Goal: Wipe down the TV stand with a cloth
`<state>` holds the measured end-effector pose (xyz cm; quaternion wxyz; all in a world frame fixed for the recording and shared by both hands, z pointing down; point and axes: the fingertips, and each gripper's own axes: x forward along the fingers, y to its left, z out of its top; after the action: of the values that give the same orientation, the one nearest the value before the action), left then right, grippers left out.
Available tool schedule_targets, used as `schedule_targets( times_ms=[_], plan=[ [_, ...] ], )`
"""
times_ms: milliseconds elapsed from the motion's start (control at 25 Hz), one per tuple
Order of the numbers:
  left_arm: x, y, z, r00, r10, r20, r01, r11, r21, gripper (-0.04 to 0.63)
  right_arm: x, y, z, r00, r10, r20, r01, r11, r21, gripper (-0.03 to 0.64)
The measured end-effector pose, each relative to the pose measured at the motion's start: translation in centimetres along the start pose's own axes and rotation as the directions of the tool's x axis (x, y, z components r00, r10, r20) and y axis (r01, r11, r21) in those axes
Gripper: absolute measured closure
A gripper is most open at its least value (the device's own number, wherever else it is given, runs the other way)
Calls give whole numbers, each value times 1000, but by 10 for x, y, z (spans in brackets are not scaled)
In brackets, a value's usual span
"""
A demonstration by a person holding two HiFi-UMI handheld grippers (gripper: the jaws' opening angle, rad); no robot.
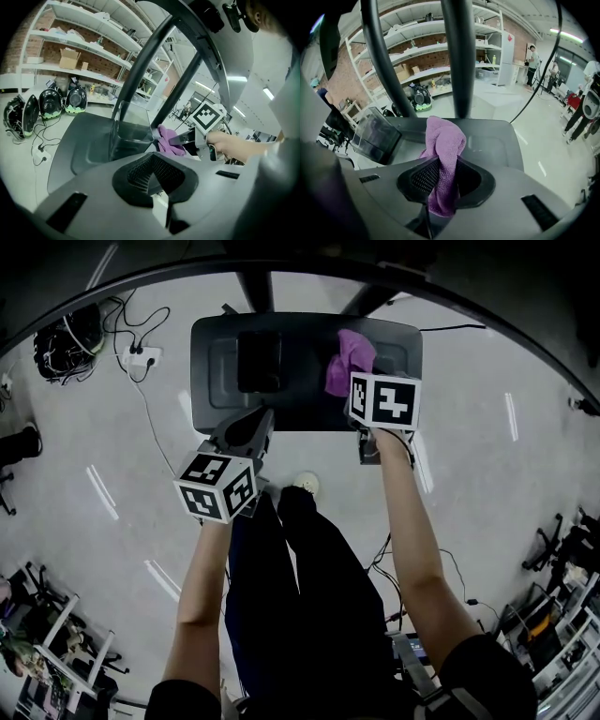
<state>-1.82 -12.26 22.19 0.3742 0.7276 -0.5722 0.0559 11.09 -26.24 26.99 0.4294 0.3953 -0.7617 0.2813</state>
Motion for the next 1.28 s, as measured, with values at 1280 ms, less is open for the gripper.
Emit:
schedule_targets(
  times_ms=[1280],
  plan=[
    [-8, -24, -21, 989, -131, -75, 136, 989, 66, 589, -82, -108, -88, 959, -277, -57, 282, 944, 169, 514]
  ],
)
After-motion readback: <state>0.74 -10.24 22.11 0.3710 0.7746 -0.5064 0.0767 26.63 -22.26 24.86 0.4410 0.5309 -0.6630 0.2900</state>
